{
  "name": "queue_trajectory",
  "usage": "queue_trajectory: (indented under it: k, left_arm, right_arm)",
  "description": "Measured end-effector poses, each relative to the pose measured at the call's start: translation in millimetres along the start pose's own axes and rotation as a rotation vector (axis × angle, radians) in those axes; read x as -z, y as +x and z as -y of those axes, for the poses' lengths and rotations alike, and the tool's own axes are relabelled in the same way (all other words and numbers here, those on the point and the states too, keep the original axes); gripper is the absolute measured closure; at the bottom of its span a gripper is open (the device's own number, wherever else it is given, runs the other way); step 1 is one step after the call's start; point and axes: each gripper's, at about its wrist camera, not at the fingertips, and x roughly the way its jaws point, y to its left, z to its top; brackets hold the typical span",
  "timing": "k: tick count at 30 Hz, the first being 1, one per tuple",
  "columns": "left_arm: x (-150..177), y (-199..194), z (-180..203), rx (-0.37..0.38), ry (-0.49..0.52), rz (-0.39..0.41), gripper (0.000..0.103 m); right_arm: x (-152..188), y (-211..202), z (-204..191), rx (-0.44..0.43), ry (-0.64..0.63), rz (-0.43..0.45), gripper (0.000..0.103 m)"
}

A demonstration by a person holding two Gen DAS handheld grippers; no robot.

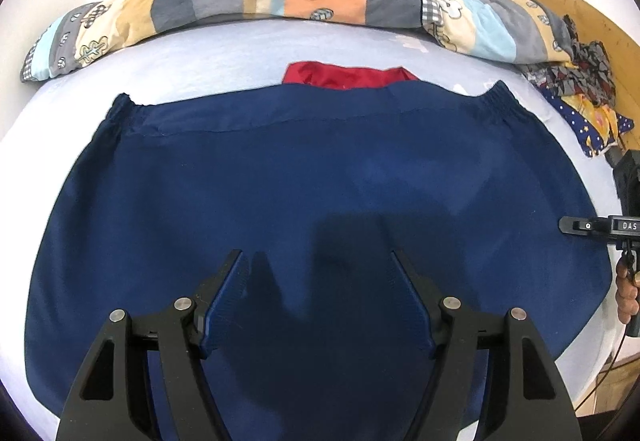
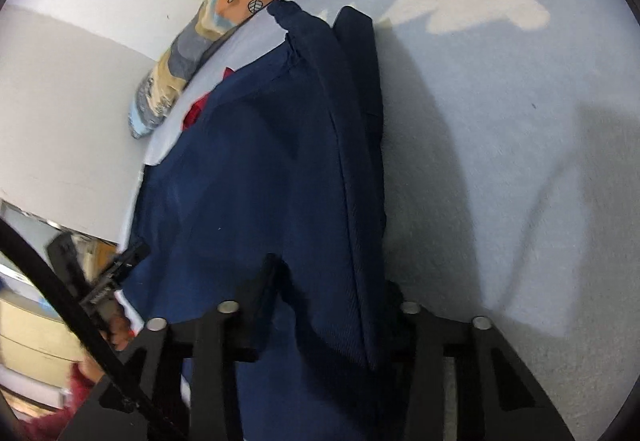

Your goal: Fold large clothes

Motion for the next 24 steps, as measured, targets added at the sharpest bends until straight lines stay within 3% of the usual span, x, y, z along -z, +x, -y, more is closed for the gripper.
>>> queue_trajectory:
  k: [1, 2, 5, 7, 11, 13, 15, 17, 18, 19, 21, 22, 24]
  left_arm:
    - [0.3, 1.9, 1.0, -0.005, 0.006, -0.004, 0.032]
    - [0.5, 3.5, 2.2, -0.011, 0.011, -0.006, 0.032]
    - [0.4, 6.3, 3.9, -0.011, 0.014, -0.013, 0.032]
    - [0.5, 7.1, 4.2, -0.007, 0.014, -0.015, 0.032]
    - [3.2, 13.8, 4.0, -0.040, 0.037, -0.018, 0.032]
    - [7.0, 23.4, 2.7, -0.064, 0.048, -0.041, 0.025]
    - [9.0, 27.7, 2.3, -0.079, 0.062, -0.044, 0.025]
    - [4.9, 18.1, 0.5, -0.098, 0.055, -0.013, 0.070]
    - [2.0, 12.1, -1.0, -0.087, 0.050, 0.004, 0.073]
    - [-1.6, 3.2, -5.7, -0.081, 0.027, 0.042, 0.071]
    - [-3.0, 2.3, -10.7, -0.110, 0.018, 0.055, 0.051]
    - [0.7, 12.9, -13.5, -0.131, 0.018, 0.013, 0.036]
    - [9.8, 30.8, -12.3, -0.153, 0.045, -0.050, 0.033]
  right_arm:
    - [0.5, -0.9, -4.6, 0.009, -0.025, 0.002, 0.079]
    - [2.1, -2.5, -9.6, 0.006, -0.036, 0.010, 0.082]
    - [5.9, -1.8, -34.8, 0.095, -0.159, 0.025, 0.082]
    - [7.5, -4.5, -45.5, 0.096, -0.190, 0.046, 0.082]
    - [7.8, -0.3, -36.7, 0.115, -0.133, 0.041, 0.080]
    - [6.3, -3.9, -33.4, 0.093, -0.095, 0.048, 0.080]
    - [6.3, -11.1, -32.7, 0.099, -0.063, 0.027, 0.086]
    - [3.9, -22.2, -44.3, 0.136, -0.068, 0.068, 0.087]
    - [4.5, -25.7, -46.9, 0.138, -0.051, 0.078, 0.087]
    - [4.4, -27.9, -50.4, 0.141, -0.040, 0.084, 0.087]
    - [5.5, -36.4, -58.9, 0.134, -0.043, 0.108, 0.088]
    - [6.4, -42.5, -59.9, 0.118, -0.027, 0.120, 0.088]
    - [7.3, -54.5, -64.9, 0.068, 0.006, 0.148, 0.089]
